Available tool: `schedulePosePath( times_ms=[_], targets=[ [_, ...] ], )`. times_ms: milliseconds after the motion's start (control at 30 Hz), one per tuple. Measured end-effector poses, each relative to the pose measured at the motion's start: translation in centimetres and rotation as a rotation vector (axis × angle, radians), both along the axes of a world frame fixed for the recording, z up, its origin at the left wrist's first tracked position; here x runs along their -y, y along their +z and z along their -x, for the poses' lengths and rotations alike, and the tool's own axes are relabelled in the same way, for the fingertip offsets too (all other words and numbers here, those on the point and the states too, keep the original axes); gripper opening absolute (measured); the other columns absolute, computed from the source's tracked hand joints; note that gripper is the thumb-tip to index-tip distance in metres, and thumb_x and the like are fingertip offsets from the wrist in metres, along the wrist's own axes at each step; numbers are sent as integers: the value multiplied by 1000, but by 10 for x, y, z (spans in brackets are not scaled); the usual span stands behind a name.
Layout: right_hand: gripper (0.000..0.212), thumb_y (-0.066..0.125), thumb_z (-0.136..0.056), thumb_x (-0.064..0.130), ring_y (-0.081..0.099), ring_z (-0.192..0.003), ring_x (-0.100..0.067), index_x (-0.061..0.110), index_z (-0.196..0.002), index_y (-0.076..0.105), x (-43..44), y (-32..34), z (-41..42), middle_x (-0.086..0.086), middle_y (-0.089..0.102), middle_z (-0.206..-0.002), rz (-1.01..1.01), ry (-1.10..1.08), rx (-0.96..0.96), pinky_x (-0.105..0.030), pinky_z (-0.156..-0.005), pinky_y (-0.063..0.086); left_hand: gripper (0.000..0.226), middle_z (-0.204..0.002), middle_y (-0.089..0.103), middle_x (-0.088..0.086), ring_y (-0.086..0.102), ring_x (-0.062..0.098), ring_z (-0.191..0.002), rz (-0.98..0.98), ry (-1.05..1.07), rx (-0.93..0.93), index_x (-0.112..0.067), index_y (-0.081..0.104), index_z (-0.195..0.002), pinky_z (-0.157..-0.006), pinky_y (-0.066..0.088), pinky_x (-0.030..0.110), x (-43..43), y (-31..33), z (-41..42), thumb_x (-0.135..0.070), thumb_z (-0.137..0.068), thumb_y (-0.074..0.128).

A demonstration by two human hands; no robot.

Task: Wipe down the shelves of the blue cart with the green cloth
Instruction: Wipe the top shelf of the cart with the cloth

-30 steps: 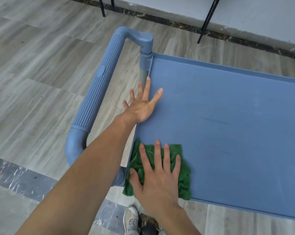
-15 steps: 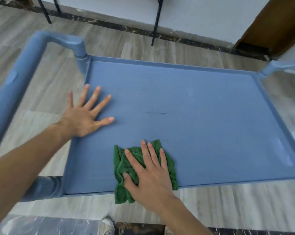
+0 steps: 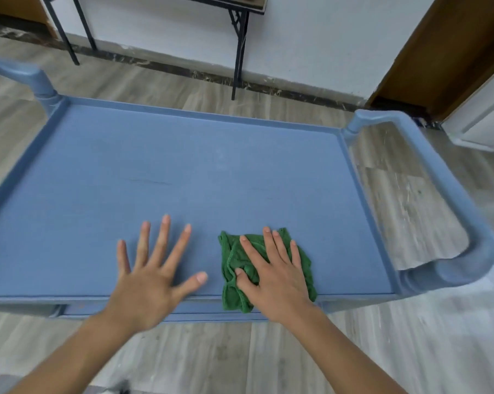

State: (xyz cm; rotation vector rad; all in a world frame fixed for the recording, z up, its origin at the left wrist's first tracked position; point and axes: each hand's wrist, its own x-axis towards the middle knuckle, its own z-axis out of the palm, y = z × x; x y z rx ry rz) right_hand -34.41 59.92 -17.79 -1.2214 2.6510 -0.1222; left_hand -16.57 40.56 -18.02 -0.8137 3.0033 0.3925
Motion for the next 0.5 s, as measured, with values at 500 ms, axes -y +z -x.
schedulePosePath(
  times_ms=[500],
  targets=[
    [81,10,-89,84,-14,-157,-18,45,-160,10,-142,13,111,-5,-8,-172,111,-158,-40,-52,-125,-11,94,-164,28,9,20,44,-149,44,96,174,-29,27,-158,-102,24,78,-69,6,19,-86,-85,10]
  ],
)
